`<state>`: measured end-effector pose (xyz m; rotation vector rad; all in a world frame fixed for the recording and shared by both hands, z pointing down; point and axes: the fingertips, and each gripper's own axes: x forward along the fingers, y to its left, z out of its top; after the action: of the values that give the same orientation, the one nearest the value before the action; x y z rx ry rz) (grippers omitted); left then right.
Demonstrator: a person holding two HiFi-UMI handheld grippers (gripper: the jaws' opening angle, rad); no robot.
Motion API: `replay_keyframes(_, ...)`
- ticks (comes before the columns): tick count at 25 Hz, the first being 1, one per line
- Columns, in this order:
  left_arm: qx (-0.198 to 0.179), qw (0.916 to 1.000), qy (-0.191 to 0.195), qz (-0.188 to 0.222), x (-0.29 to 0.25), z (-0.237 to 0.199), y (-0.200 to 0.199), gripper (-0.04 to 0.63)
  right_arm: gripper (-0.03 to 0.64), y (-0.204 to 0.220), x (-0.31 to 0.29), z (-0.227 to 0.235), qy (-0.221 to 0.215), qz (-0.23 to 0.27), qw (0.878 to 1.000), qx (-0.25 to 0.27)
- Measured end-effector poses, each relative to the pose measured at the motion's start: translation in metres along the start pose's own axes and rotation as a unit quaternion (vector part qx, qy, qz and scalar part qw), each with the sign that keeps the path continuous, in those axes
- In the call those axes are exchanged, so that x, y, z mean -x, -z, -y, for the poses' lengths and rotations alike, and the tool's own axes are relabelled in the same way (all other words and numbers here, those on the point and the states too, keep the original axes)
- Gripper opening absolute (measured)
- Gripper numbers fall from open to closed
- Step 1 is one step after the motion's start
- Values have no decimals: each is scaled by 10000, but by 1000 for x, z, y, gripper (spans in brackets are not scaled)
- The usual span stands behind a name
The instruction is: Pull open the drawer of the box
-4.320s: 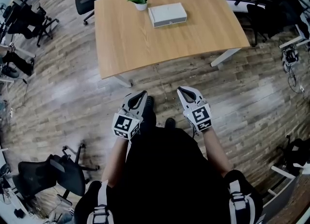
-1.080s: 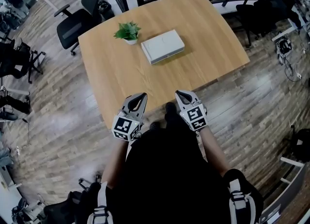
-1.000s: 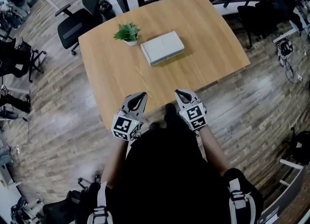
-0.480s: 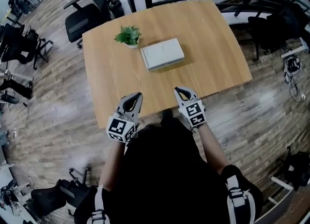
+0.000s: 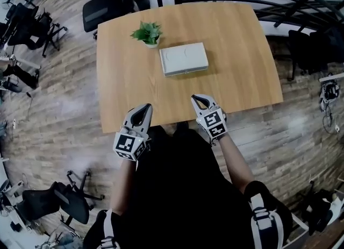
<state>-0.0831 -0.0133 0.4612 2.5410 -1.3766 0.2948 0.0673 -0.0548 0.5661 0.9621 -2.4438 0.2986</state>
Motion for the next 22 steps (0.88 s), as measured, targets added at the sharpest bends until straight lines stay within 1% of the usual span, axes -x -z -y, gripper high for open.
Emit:
replay_keyframes(7,40,9998,-187,-61,-4,-3,1,23,25,3,-13,15,-116,-99,9999,78)
replay_keyframes(11,79,9997,-208,-45,-7,-8,1,23,26,2,-21,14,-146,-156,9996,166)
replay_keyframes(16,113,9999,-57,-98,-20,-12,6,23,25,8,-28,15,-83,-240,9996,130)
replay_keyframes(22,198,9997,93,-112,-36,-14,6,23,26,17,-34,27,198,-209,9996,-44)
